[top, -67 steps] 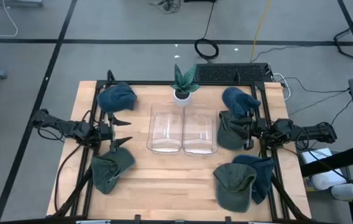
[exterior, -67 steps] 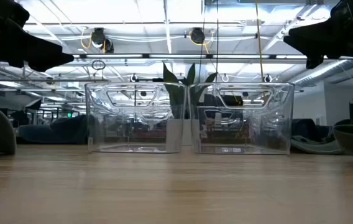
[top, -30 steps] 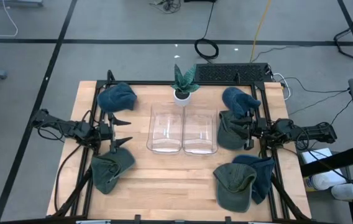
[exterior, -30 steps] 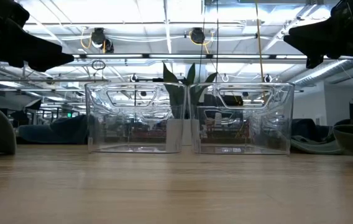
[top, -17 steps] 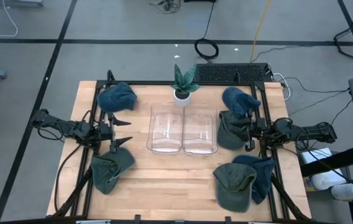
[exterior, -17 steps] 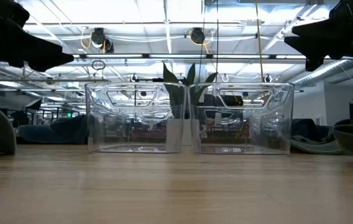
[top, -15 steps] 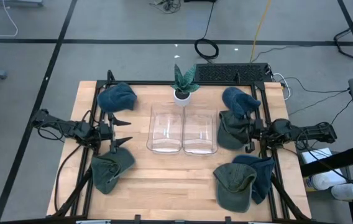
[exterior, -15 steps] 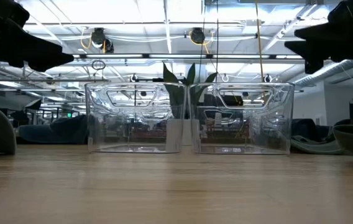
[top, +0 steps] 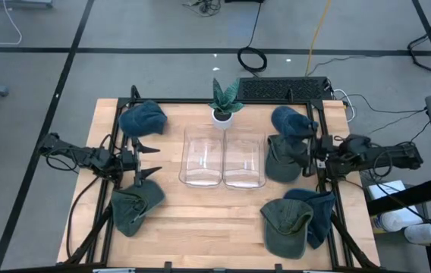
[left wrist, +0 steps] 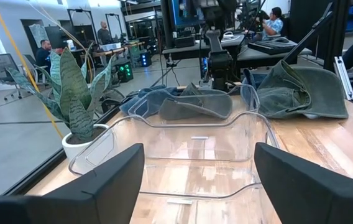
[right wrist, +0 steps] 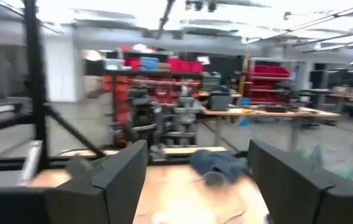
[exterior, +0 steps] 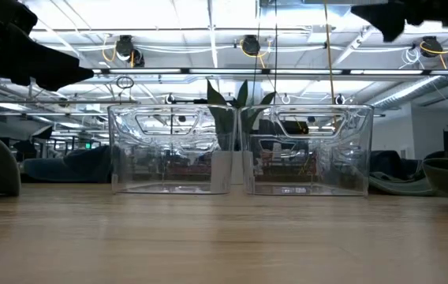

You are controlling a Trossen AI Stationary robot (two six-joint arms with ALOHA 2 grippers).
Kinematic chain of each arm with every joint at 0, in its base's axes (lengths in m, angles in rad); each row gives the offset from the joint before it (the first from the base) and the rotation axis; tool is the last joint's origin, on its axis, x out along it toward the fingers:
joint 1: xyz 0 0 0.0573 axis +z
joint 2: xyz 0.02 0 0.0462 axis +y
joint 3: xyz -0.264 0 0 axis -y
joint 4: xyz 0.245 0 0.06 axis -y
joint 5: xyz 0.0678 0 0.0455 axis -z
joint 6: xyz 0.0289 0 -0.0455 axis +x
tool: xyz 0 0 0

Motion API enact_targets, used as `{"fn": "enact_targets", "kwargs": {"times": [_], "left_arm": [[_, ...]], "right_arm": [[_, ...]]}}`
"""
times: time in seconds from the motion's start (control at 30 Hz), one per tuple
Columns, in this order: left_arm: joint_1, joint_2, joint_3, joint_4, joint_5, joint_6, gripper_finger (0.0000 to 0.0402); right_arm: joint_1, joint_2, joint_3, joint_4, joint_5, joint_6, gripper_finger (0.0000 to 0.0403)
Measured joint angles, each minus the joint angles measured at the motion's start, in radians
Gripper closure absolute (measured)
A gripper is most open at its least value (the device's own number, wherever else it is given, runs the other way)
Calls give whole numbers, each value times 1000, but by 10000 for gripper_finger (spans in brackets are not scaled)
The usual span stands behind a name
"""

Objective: Pick & Place hat
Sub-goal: Put the top right blue cap into the left transparent bin

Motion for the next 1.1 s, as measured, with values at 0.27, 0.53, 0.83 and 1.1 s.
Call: {"fn": "enact_targets", "kwargs": {"times": [0.27, 0.53, 0.83, 1.1], "left_arm": [[0, 0, 0, -1, 0, 0, 87], [0, 0, 0, -1, 0, 0, 76], [0, 0, 0, -1, 0, 0, 93], [0, 0, 0, 0, 0, 0, 84]], "right_arm": [[-1, 270, 285, -28, 312, -99, 144], [0, 467, 484, -42, 572, -170, 145], [0, 619, 679, -36, 1040, -387, 145], [-7, 709, 767, 185, 1202, -578, 145]]}}
